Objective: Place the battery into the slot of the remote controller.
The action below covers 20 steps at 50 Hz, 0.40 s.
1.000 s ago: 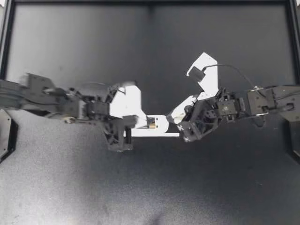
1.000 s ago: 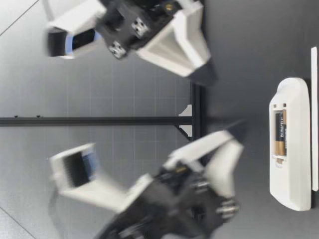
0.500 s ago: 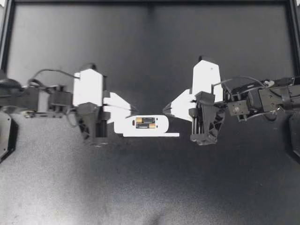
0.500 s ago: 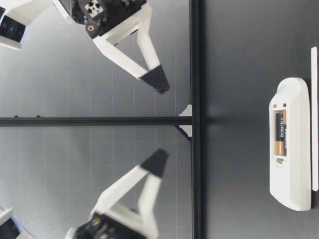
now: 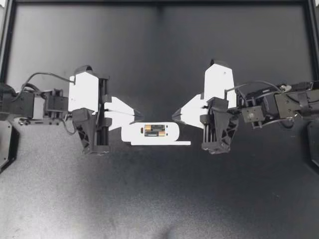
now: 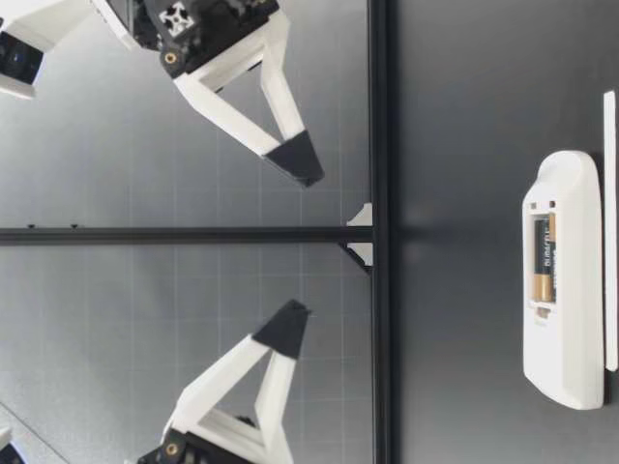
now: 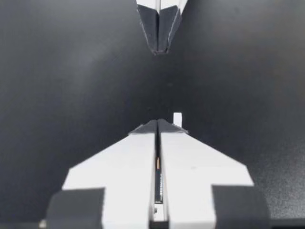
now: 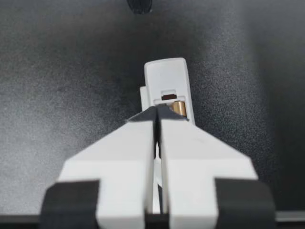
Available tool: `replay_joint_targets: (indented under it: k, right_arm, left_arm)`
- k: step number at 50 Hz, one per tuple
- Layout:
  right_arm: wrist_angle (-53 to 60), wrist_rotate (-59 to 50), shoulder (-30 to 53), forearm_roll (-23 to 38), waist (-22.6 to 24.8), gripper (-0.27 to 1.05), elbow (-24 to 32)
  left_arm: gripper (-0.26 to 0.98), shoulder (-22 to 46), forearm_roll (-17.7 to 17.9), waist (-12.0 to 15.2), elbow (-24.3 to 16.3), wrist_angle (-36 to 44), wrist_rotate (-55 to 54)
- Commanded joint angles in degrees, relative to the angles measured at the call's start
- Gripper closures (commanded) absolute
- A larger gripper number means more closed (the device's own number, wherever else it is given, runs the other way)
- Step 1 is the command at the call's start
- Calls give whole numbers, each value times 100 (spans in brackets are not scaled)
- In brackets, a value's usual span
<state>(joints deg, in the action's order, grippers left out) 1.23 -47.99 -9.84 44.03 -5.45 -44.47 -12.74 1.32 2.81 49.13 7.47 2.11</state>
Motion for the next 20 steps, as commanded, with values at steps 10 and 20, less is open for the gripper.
replay_joint_targets:
  k: [10,20]
  right_arm:
    - [18,0,-158,-26,-44,89,123]
    - [9,9,-158,-35,-44,89,105]
  left_arm:
    - [86,-44,-9,18,-105,53,18]
    - [86,-35,-18,18,-114,44,18]
